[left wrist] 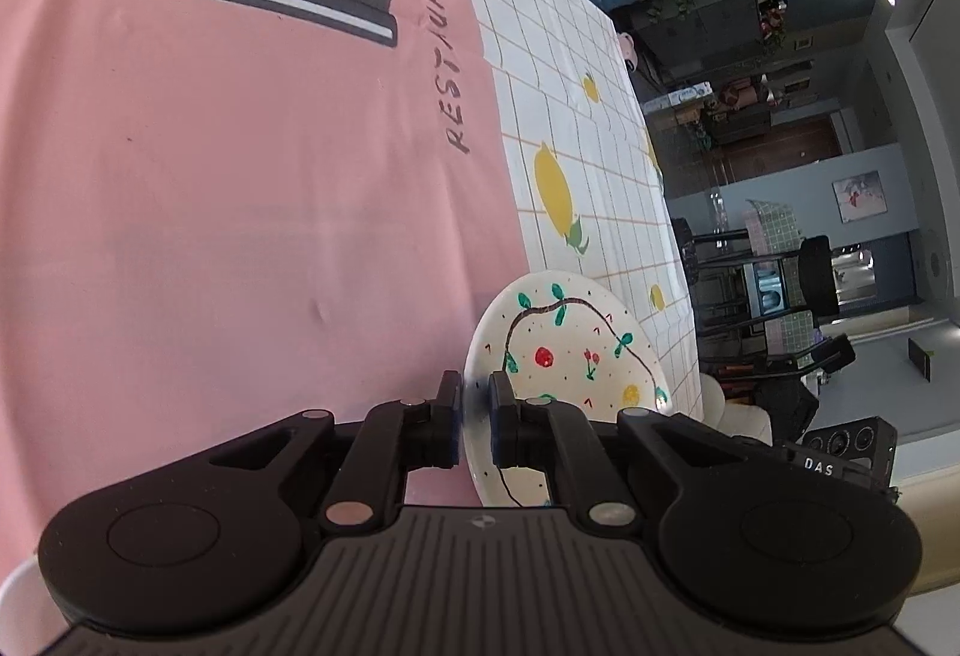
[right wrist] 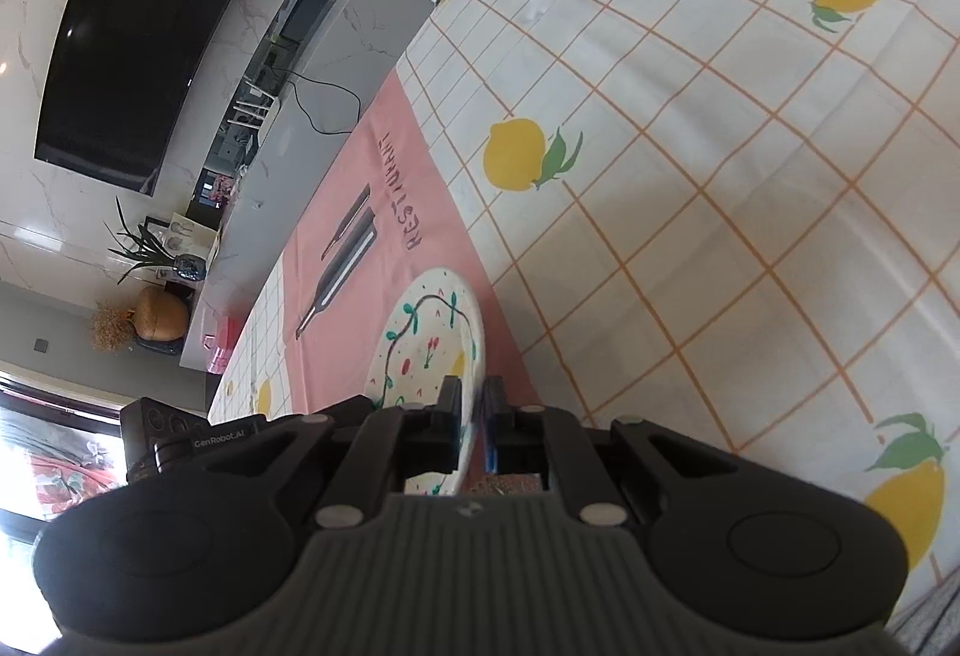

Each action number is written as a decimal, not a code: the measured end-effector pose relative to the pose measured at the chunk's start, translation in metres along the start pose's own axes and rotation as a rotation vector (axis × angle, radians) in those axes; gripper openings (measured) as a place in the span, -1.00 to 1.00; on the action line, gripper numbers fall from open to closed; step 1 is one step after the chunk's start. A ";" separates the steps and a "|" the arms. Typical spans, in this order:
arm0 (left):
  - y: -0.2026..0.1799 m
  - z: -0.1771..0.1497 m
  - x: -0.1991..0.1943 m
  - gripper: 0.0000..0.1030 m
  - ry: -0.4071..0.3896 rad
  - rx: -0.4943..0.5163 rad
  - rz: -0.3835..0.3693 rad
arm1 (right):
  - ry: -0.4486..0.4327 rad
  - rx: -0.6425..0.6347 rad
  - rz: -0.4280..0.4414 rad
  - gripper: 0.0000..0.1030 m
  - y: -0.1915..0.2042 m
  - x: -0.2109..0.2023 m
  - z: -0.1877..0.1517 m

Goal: Organize plates and bowls
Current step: 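Lift the 'Fruity' plate with both grippers and carry it over the glass plate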

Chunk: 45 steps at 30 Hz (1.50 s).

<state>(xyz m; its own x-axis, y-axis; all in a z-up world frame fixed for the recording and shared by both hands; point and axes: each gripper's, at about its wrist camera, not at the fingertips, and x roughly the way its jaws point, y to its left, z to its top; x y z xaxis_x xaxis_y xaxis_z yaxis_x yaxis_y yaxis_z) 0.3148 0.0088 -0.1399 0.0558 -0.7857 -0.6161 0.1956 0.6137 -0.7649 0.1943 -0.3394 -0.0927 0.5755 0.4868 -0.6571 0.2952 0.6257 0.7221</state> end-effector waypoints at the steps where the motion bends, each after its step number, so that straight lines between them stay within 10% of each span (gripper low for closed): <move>1: -0.003 -0.002 0.004 -0.80 0.010 0.009 0.012 | 0.000 0.003 -0.001 -0.89 -0.001 -0.004 -0.002; 16: -0.031 -0.011 0.018 -0.79 0.172 0.081 -0.013 | 0.049 0.065 -0.059 -0.89 -0.025 -0.043 -0.036; 45: -0.084 -0.040 0.039 -0.66 0.313 0.344 0.252 | 0.131 -0.031 -0.242 -0.79 -0.014 -0.046 -0.080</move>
<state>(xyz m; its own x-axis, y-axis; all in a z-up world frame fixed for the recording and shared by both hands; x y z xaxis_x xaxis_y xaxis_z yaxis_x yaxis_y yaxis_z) 0.2611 -0.0698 -0.1072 -0.1424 -0.5237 -0.8399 0.5269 0.6782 -0.5123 0.1026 -0.3219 -0.0900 0.3871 0.3938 -0.8337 0.3874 0.7510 0.5346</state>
